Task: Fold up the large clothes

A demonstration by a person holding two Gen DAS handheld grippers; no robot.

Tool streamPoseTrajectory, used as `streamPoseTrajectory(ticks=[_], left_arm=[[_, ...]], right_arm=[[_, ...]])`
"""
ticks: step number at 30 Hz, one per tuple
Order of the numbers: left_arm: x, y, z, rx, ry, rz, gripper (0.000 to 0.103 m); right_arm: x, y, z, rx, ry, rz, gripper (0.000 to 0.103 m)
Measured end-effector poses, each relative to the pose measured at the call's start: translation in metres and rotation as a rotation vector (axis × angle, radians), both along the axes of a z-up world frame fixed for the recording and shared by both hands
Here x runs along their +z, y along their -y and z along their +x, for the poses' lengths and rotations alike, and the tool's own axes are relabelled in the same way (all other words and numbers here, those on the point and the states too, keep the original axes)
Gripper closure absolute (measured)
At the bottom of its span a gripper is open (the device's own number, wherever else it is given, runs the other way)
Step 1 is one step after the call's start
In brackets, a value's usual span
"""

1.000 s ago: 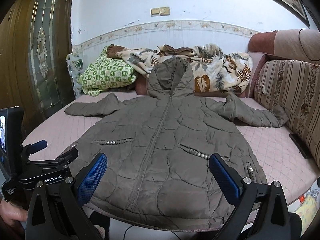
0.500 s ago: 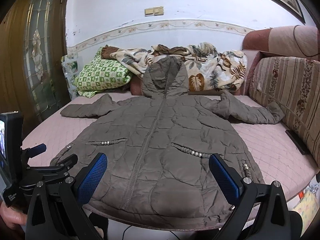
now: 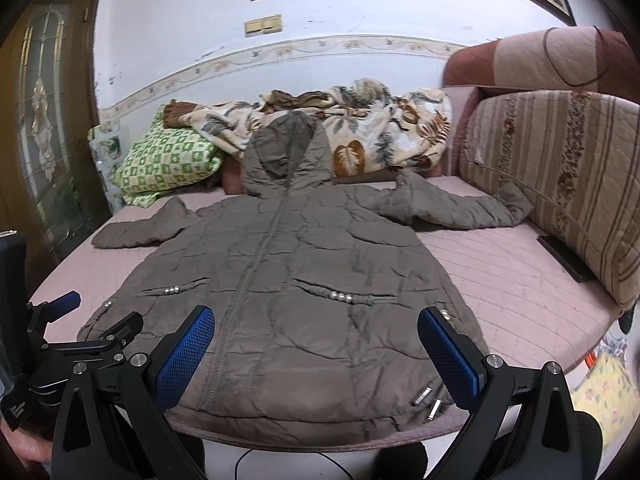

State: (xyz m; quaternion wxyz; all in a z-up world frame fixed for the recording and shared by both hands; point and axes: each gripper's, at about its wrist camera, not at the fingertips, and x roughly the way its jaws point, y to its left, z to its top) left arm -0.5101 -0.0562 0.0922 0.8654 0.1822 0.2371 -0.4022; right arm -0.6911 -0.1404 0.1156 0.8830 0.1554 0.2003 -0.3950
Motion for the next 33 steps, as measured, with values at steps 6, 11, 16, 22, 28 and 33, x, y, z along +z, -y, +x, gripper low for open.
streamPoseTrajectory(ticks=[6, 11, 16, 22, 28, 33], left_arm=[[0.001, 0.009, -0.009, -0.034, 0.011, -0.003, 0.0], [-0.001, 0.011, -0.011, -0.045, 0.014, 0.0, 0.0], [-0.003, 0.009, -0.006, -0.02, 0.002, 0.002, 0.0], [-0.004, 0.002, 0.003, 0.014, -0.008, -0.004, 0.0], [-0.005, 0.001, 0.005, 0.017, -0.001, 0.001, 0.0], [-0.005, 0.003, 0.008, 0.024, 0.002, 0.001, 0.0]], right_arm=[[-0.004, 0.004, -0.01, -0.064, -0.024, 0.001, 0.0], [-0.008, 0.014, -0.016, -0.106, -0.03, 0.041, 0.0], [-0.01, 0.014, -0.008, -0.097, -0.066, 0.038, 0.0], [-0.015, 0.013, 0.01, -0.083, -0.115, 0.023, 0.0], [-0.016, 0.011, 0.022, -0.06, -0.14, 0.005, 0.0], [-0.016, 0.012, 0.022, -0.055, -0.128, 0.017, 0.0]])
